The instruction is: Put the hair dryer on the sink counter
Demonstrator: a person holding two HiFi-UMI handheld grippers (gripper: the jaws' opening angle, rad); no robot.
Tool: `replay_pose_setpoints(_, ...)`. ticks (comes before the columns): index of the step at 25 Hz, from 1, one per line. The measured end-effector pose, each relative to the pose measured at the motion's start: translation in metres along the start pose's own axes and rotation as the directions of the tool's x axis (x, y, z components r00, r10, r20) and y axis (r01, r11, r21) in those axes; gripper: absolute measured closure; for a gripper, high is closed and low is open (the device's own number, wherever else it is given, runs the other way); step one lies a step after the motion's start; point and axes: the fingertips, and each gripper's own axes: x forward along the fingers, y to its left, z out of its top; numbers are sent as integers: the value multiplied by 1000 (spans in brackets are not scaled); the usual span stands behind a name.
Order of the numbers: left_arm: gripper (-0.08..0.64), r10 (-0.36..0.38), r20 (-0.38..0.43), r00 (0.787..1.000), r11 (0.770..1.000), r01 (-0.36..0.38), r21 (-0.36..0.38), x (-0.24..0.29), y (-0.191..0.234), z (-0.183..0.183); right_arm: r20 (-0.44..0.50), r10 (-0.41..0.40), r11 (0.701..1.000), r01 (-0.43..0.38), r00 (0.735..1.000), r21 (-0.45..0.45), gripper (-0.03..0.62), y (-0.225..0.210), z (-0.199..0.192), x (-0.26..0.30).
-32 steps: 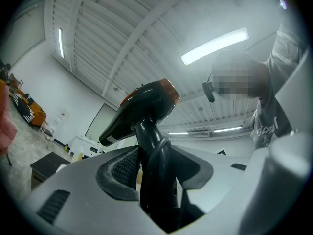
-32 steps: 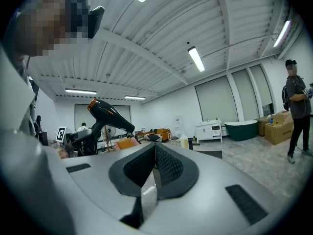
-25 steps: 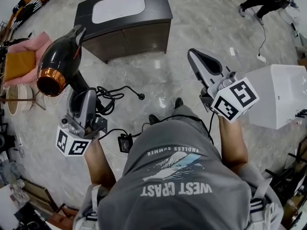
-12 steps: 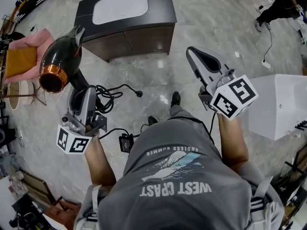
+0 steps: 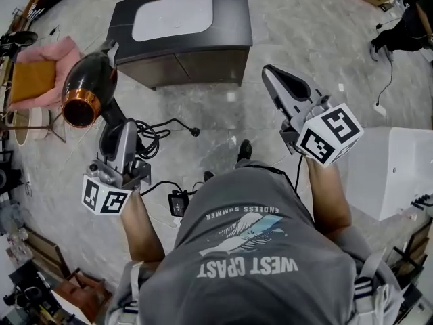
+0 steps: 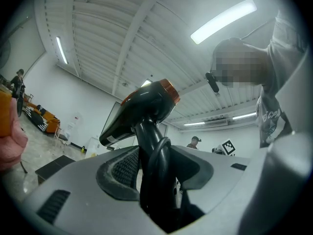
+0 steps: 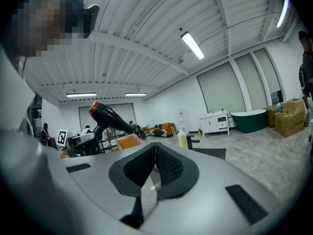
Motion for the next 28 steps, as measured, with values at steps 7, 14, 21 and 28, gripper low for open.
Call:
replay_pose_setpoints(7,356,56,-6,998,998,-56,5,68,4,-22,-23,41,999,-41,999,16,565,-77,6,21)
replay_pose_setpoints(14,356,80,-16,997,996,-80,26,97,1,-33,-22,60,998,-60,998,33,565,-109,9,28)
replay_pose_setpoints(21,356,80,-27,996,996,-79,30,121,1,-40,-24,48,998,-47,999,45,565,-135,11,27)
replay_pose_setpoints(28,356,65,-51,997,998,-63,31,145,25,-45,-51,37,998,-33,998,62,565,-149,3,50)
